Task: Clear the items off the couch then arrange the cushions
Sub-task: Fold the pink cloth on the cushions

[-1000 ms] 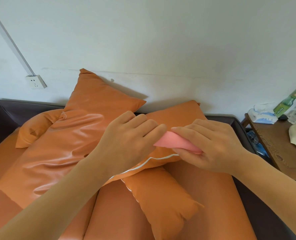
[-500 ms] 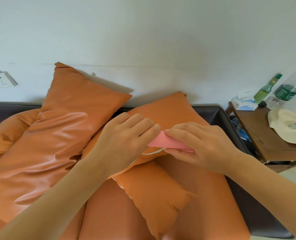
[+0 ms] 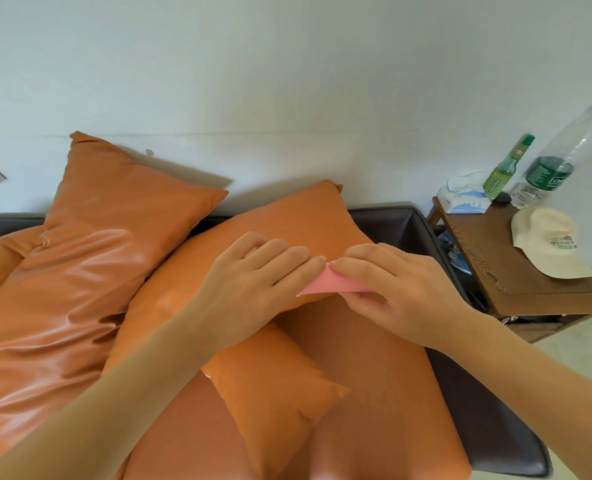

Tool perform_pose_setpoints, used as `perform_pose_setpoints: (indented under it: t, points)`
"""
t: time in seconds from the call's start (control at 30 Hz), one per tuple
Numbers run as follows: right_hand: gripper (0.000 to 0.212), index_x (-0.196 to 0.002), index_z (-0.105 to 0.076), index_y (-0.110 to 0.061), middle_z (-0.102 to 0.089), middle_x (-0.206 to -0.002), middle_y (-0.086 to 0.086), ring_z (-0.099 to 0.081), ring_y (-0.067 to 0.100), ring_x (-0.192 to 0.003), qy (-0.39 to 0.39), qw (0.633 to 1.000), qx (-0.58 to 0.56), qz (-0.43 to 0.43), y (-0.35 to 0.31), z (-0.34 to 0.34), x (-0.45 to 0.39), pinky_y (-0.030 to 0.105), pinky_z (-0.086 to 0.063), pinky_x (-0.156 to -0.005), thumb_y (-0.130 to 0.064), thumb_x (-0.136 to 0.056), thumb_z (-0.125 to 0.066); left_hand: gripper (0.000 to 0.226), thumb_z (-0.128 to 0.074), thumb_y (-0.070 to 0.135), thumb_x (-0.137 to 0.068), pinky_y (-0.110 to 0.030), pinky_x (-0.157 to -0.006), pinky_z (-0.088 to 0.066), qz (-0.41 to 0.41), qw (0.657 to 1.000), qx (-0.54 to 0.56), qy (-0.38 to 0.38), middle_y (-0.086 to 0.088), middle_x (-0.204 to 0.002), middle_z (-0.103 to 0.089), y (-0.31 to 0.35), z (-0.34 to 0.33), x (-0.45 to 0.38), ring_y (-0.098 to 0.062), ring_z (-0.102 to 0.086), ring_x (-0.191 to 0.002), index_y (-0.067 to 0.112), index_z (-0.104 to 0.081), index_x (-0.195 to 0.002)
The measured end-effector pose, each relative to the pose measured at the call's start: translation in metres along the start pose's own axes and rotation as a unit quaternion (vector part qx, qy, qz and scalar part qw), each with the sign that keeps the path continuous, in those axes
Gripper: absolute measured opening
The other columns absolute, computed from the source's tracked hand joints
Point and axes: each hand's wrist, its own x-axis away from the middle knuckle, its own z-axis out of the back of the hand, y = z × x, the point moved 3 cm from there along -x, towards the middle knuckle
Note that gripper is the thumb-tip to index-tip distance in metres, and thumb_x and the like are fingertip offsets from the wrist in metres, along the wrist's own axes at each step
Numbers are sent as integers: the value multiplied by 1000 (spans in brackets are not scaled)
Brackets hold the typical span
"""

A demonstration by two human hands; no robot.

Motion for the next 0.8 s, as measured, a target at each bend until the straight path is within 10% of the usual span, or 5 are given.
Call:
perform_pose_setpoints:
  t: [0.53, 0.8]
  points:
    - [24, -108, -64, -13, -65, -97, 2, -63, 16, -79, 7, 984, 25, -174, 140, 39, 129, 29, -51, -46, -24, -88, -55, 12, -71, 17, -83, -36, -88, -34, 31, 999, -39, -14, -2, -103, -63, 94, -161, -130, -21, -60, -90, 15, -70, -94]
    - [20, -105, -59, -17, -60, -88, 0, -56, 16, -65, -16, 953, 116, -278, 211, 19, 156, 27, -45, -41, -22, -86, -61, 14, -70, 13, -78, -35, -71, -28, 44, 998, -42, -33, -1, -83, -57, 100, -262, -175, -19, -43, -75, 17, -65, -90]
